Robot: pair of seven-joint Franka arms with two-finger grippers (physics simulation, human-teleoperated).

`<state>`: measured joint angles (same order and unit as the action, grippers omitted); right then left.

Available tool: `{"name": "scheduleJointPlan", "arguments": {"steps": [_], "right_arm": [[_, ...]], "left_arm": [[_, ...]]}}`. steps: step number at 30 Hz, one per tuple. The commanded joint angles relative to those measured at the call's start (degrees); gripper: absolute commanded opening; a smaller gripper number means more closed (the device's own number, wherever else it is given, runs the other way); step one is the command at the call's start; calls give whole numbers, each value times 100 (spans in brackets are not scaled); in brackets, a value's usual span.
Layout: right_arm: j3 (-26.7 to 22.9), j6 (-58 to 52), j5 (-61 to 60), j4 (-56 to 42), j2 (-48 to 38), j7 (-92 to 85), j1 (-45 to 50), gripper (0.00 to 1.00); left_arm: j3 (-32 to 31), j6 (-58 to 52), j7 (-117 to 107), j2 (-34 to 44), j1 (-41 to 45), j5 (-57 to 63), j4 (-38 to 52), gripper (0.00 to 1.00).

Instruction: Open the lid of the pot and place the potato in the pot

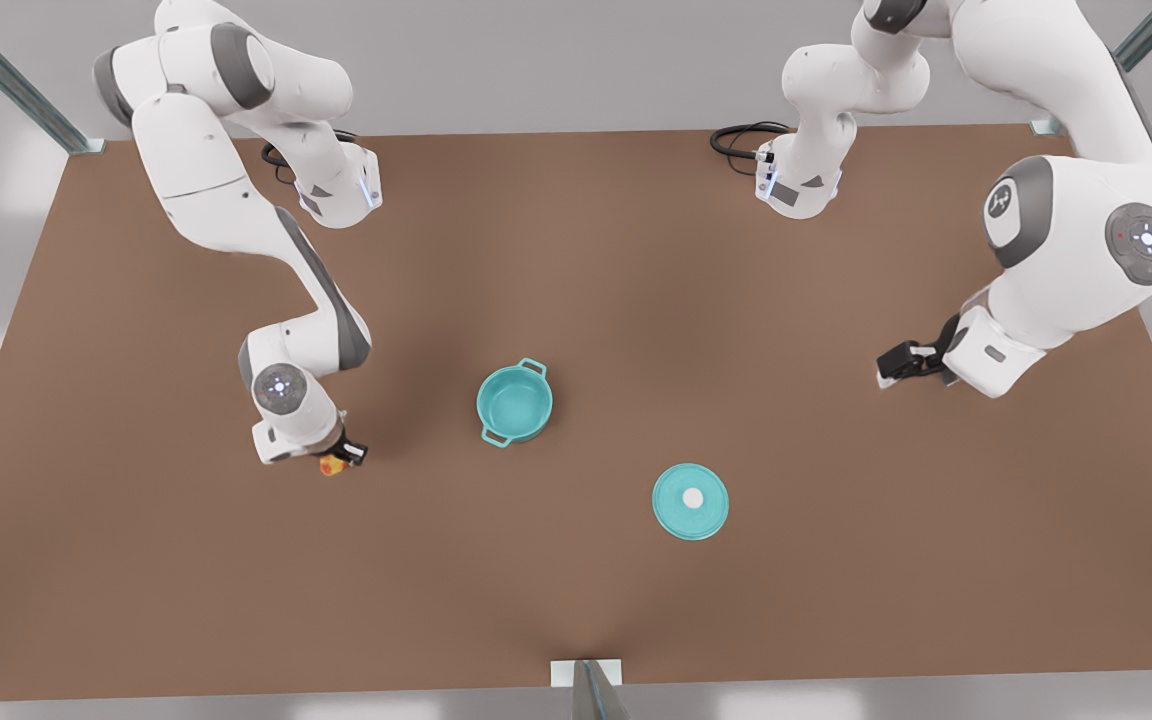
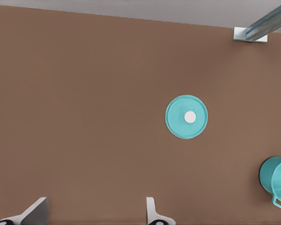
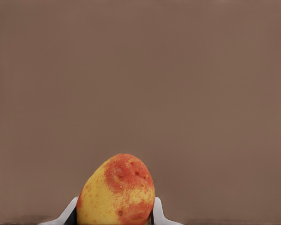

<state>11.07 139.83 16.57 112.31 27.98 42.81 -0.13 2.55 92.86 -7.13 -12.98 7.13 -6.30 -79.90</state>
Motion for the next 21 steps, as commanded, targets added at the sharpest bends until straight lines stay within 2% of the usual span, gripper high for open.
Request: {"name": "scheduleJointPlan", "arguments": {"steps": [1,14,21], "right_arm": [[132,-158,-5,2,-117,87,4,56],[862,-202,-180,2,-311,579,66,57],[1450,-510,-189,-7,-416,1168,83,57]], "left_arm": [[-17,-295,634,32,-36,-12,36,100],[0,-278,598,15,-28,6,36,100],[0,-278,607,6,-28,-12,36,100]]}}
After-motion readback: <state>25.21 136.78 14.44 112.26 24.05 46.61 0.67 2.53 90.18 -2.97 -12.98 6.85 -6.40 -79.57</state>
